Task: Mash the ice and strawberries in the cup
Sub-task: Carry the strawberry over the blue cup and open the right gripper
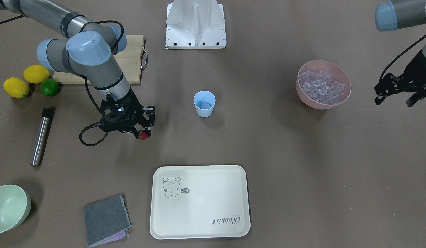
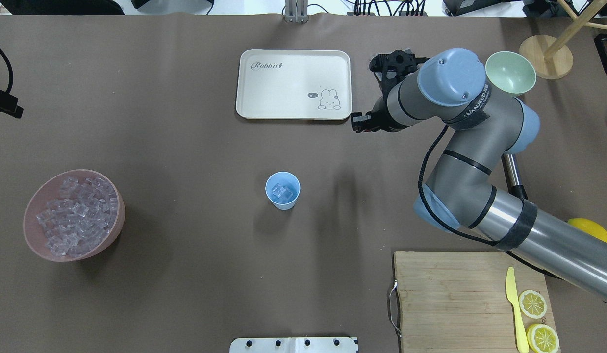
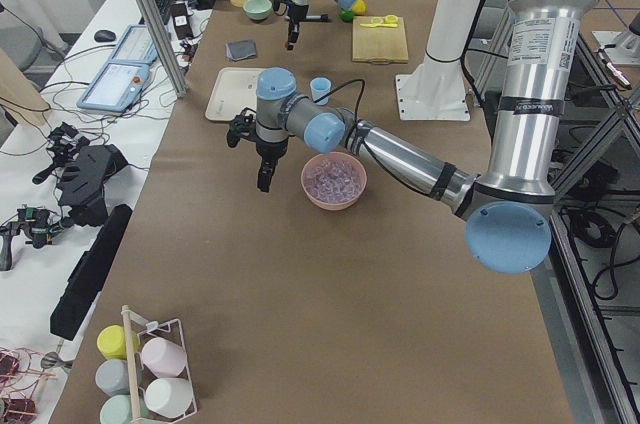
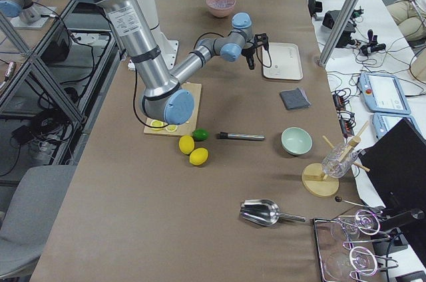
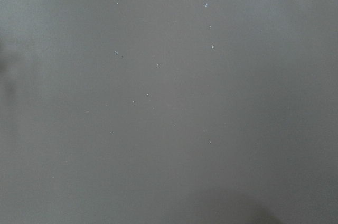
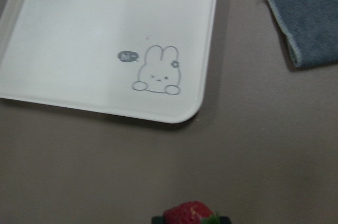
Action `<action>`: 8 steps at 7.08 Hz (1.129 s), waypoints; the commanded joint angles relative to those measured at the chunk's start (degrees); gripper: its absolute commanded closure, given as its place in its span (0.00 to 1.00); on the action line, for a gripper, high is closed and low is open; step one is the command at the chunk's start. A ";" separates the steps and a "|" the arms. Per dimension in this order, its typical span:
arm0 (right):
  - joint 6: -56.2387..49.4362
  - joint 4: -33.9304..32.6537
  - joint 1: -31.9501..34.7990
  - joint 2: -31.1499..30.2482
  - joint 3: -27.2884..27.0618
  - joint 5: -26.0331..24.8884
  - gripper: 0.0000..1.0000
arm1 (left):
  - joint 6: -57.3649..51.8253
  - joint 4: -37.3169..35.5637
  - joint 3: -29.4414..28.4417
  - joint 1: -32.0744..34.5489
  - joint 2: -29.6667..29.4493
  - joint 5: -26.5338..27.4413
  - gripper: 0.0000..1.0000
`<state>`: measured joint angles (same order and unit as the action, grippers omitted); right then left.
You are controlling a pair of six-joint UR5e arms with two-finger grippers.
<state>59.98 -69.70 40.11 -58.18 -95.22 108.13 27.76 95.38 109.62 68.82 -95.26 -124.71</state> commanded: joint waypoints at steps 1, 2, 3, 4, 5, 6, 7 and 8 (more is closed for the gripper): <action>7.32 0.00 -6.75 4.90 -1.20 -6.81 1.00 | -2.08 -0.11 -0.72 0.09 0.07 -0.01 0.02; 9.35 -0.09 -11.24 6.49 -1.11 -12.10 1.00 | -2.10 -0.11 -0.73 0.09 0.16 -0.01 0.02; 9.37 -0.18 -14.33 7.29 -1.02 -15.11 1.00 | -2.10 -0.11 -0.82 0.09 0.16 -0.01 0.02; 9.37 -0.18 -16.10 7.47 -0.85 -16.96 1.00 | -2.10 -0.11 -1.25 0.09 0.16 -0.01 0.02; 9.37 -0.18 -16.81 7.73 -0.59 -17.51 1.00 | -2.10 -0.02 -1.34 0.18 0.16 -0.01 0.02; 9.37 -0.18 -17.34 7.73 -0.50 -17.86 1.00 | -2.10 -0.02 -1.34 0.26 0.25 -0.01 0.02; 9.37 -0.18 -18.22 7.47 -0.50 -19.08 1.00 | -2.10 -0.02 -1.34 0.26 0.25 -0.01 0.02; 9.37 -0.26 -18.40 7.30 -0.24 -19.09 1.00 | -2.10 -0.10 -1.34 0.26 0.25 -0.01 0.02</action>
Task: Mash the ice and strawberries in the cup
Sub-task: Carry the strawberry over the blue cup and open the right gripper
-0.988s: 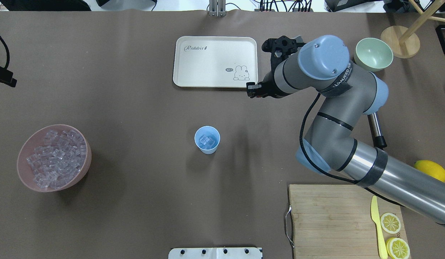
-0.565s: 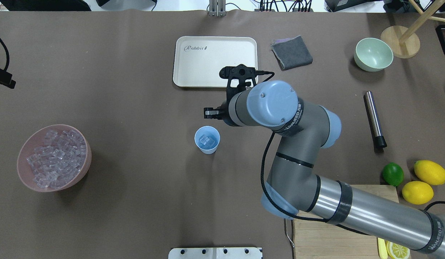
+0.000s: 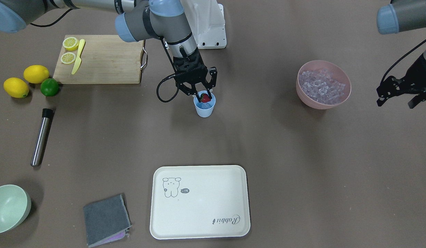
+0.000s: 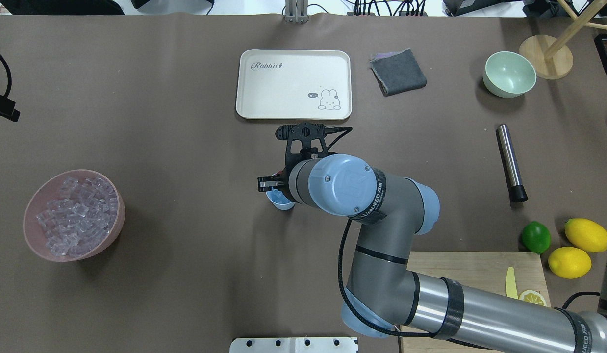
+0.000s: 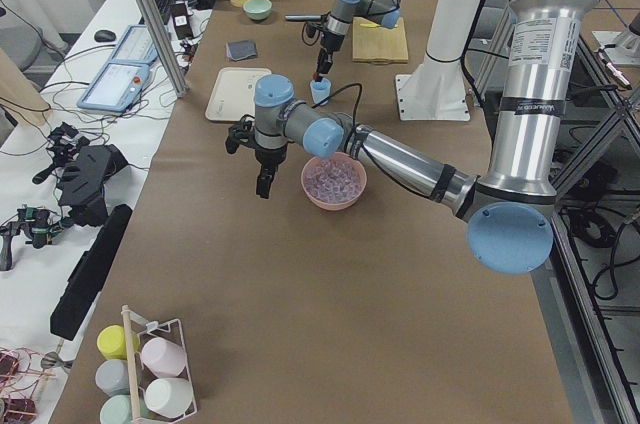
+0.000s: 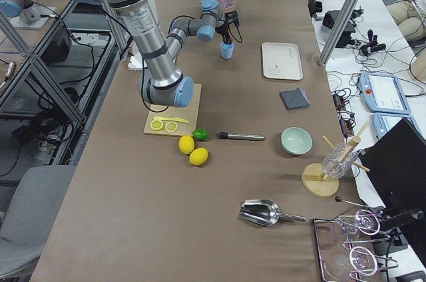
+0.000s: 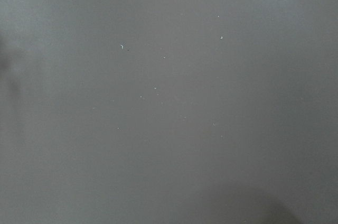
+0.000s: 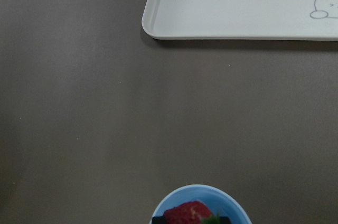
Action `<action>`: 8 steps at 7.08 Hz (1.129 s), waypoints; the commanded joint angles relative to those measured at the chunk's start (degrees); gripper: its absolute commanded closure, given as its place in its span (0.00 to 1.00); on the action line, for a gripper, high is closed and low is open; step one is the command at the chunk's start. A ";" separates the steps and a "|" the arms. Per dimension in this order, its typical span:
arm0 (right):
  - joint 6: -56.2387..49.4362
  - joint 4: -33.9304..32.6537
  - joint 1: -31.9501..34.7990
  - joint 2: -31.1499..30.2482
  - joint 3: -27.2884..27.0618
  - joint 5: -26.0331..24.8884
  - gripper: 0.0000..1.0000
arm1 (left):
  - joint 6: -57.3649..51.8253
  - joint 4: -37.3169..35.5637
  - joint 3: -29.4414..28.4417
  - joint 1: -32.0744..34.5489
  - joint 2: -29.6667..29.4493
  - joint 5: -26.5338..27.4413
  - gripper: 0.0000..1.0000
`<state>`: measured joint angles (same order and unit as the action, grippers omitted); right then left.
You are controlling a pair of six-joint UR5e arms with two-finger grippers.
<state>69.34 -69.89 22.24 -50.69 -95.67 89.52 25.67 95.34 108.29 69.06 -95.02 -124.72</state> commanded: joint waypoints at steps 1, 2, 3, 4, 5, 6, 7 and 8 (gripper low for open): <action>-0.26 -2.24 -0.36 -0.03 -0.30 -0.49 0.01 | 0.00 -0.07 -0.01 0.02 0.01 0.00 0.02; -0.87 -4.18 0.43 0.41 -0.65 -0.14 0.00 | 0.00 -0.07 -0.10 0.02 0.01 0.00 0.02; -0.96 -7.77 1.65 0.50 -1.96 0.39 0.00 | -0.78 -0.07 -0.10 0.37 0.10 0.00 0.02; -1.31 -14.15 4.02 0.50 -5.28 4.22 0.00 | -5.75 -0.41 -0.27 2.29 0.97 0.00 0.02; -1.92 -21.35 7.95 0.41 -8.71 9.83 0.00 | -9.80 -0.51 -0.28 5.09 2.72 -0.09 0.02; -5.59 -28.73 12.43 -0.28 -11.70 14.49 0.00 | -14.80 -0.42 -0.54 8.60 4.91 -0.09 0.02; -12.32 -36.55 18.91 -1.51 -14.08 19.06 0.00 | -21.29 -0.51 -2.11 13.94 6.68 -2.00 0.02; -19.26 -38.63 25.16 -5.79 -16.37 25.03 0.00 | -26.93 -0.42 -5.25 19.30 7.13 -5.76 0.02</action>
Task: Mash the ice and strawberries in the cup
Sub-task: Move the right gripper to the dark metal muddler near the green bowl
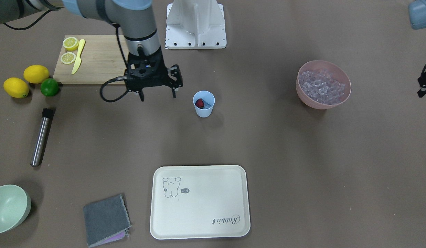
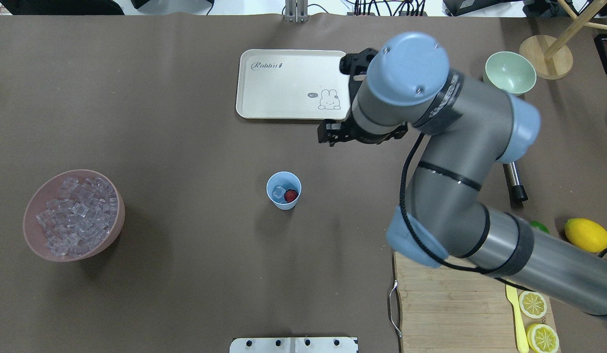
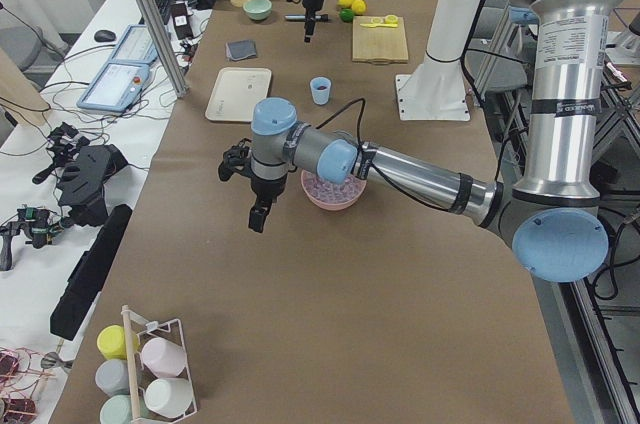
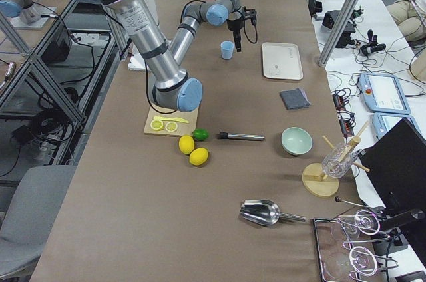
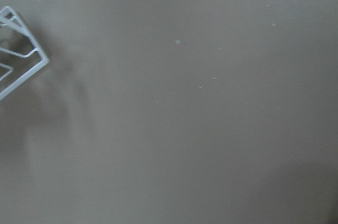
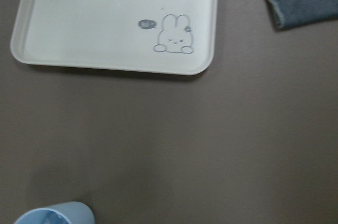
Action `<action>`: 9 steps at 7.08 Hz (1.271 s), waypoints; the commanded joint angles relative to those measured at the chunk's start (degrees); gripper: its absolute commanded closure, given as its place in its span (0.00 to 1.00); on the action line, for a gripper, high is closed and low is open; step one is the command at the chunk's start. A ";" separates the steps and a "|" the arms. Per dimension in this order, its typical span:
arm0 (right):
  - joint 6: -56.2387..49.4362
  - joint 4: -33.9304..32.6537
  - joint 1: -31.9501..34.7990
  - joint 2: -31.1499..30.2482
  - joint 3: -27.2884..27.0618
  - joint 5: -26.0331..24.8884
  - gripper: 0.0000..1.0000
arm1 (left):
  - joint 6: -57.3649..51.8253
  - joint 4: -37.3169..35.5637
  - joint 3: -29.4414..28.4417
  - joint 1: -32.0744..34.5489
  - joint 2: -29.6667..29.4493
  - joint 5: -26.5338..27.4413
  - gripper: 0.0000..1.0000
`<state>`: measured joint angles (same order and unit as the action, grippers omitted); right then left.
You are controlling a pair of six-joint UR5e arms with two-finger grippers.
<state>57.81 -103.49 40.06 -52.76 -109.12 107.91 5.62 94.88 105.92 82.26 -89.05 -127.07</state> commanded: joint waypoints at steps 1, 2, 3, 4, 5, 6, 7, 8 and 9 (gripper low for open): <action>-17.37 -4.45 13.93 -9.50 -2.94 12.96 0.00 | -13.73 0.05 -6.22 9.82 1.16 -3.71 0.02; -26.69 -4.27 18.35 -14.95 -2.51 14.42 0.00 | -18.41 0.13 -8.77 12.12 1.16 -3.71 0.02; -28.35 -3.22 20.22 -17.62 -0.77 14.87 0.00 | -20.63 0.48 -9.32 12.57 2.81 -3.54 0.02; -27.07 2.97 20.76 -19.47 3.43 15.92 0.00 | -20.65 0.83 -9.15 12.66 3.18 -3.45 0.02; -26.62 11.21 20.68 -20.10 9.21 15.93 0.00 | -20.74 0.84 -9.24 12.67 3.27 -3.36 0.02; -26.53 17.38 20.68 -19.84 14.49 15.93 0.00 | -20.74 0.84 -9.41 12.67 3.18 -3.36 0.02; -26.00 20.84 20.59 -19.23 18.72 15.93 0.00 | -20.74 0.84 -9.50 12.58 3.10 -3.36 0.02; -26.00 25.22 20.59 -18.53 22.85 15.93 0.00 | -20.65 0.84 -9.59 12.58 3.01 -3.36 0.02; -26.00 28.31 20.59 -18.61 25.77 16.01 0.00 | -20.74 0.75 -9.50 12.58 3.01 -3.36 0.02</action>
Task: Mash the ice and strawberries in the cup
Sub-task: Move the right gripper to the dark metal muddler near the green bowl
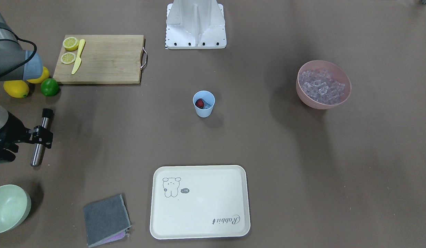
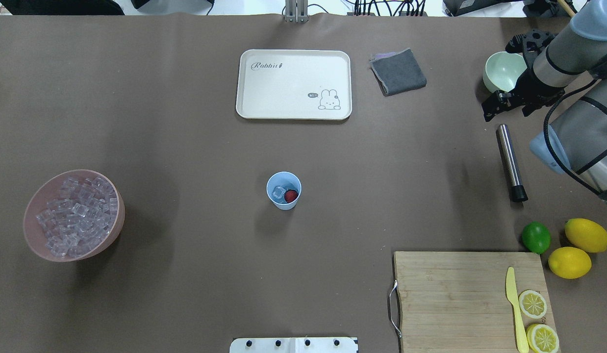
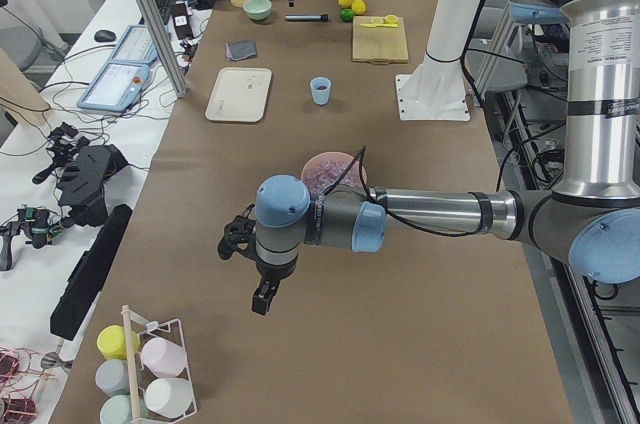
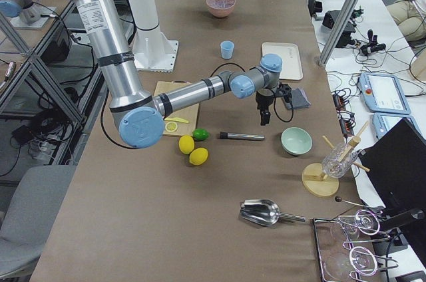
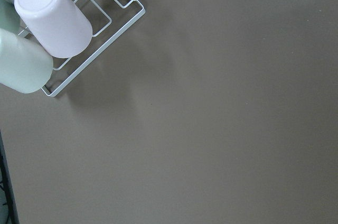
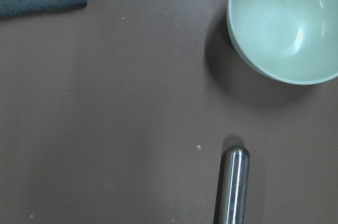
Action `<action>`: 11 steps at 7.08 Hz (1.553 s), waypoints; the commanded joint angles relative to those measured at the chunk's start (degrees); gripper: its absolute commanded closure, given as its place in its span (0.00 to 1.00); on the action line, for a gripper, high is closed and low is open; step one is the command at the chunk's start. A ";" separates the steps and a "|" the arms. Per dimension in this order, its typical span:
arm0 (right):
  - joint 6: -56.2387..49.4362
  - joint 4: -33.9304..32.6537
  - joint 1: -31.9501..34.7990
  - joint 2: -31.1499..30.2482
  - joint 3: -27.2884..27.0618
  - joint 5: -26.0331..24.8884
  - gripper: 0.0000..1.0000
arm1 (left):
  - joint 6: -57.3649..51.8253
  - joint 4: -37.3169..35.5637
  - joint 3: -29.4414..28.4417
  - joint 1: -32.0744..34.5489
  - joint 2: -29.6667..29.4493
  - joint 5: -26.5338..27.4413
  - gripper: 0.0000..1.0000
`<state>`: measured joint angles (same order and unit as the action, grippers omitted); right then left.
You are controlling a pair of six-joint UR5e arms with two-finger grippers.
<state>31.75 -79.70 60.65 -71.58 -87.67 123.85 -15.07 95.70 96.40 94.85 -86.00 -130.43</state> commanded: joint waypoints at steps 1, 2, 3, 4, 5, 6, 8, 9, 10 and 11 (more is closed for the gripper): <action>0.15 5.42 0.00 0.22 5.83 0.16 0.00 | 0.04 -0.07 0.10 0.07 -0.04 0.00 0.02; 0.16 6.48 0.00 -0.05 6.98 0.16 0.00 | 0.04 -0.07 0.19 0.07 -0.13 0.00 0.02; 0.16 8.23 -0.18 -0.57 8.12 0.16 0.00 | 0.04 -0.07 0.10 0.07 -0.22 0.00 0.02; 0.16 11.29 -0.27 -0.66 10.31 0.16 0.00 | 0.04 -0.07 0.10 -0.01 -0.48 0.00 0.02; 0.16 12.89 -0.44 -0.66 12.07 0.16 0.00 | 0.04 -0.07 0.10 -0.02 -0.66 0.00 0.02; 0.16 13.25 -0.79 -0.66 12.35 0.07 0.00 | 0.04 -0.07 0.10 -0.02 -0.83 0.00 0.02; 0.50 13.69 -1.49 -0.66 12.35 0.07 0.03 | 0.04 -0.07 -0.07 -0.10 -1.01 0.00 0.02; 1.38 13.78 -1.93 -0.58 12.26 0.07 0.07 | 0.04 -0.07 -0.07 -0.10 -1.18 0.00 0.02; 1.73 13.78 -1.94 -0.66 12.18 0.16 0.07 | 0.04 -0.16 -0.16 -0.10 -1.53 0.09 0.02; 2.26 13.78 -1.94 -0.92 12.00 0.07 0.07 | 0.04 -0.16 -0.25 -0.10 -1.62 0.00 0.02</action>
<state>33.36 -65.95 58.79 -72.28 -75.50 123.97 -15.03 95.57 96.25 94.75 -87.41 -130.39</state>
